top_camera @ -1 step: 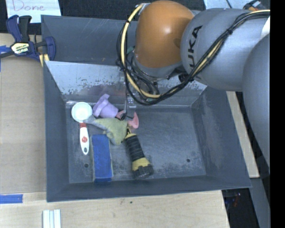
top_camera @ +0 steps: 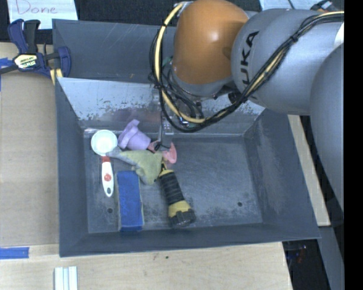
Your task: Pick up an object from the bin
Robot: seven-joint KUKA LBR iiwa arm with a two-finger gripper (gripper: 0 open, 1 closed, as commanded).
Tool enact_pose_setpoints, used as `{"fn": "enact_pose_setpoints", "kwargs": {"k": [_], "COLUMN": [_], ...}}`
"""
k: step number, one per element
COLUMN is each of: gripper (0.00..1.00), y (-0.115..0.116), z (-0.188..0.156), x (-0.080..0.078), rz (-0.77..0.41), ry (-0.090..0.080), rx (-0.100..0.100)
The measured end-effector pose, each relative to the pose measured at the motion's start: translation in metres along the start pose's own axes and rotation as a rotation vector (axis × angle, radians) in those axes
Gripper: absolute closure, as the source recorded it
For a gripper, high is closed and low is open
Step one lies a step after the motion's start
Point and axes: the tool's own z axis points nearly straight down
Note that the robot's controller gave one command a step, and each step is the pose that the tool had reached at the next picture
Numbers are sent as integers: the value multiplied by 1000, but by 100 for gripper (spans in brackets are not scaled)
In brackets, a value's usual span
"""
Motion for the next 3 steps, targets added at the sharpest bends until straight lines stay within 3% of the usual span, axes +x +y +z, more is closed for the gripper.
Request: {"fn": "enact_pose_setpoints", "kwargs": {"k": [1, 2, 3], "gripper": [0, 0, 0], "y": [3, 13, -1], "z": [125, 75, 95], "x": [23, 29, 39], "rz": [201, 203, 339], "ry": [-6, -12, -10], "rx": [-3, -3, -3]}}
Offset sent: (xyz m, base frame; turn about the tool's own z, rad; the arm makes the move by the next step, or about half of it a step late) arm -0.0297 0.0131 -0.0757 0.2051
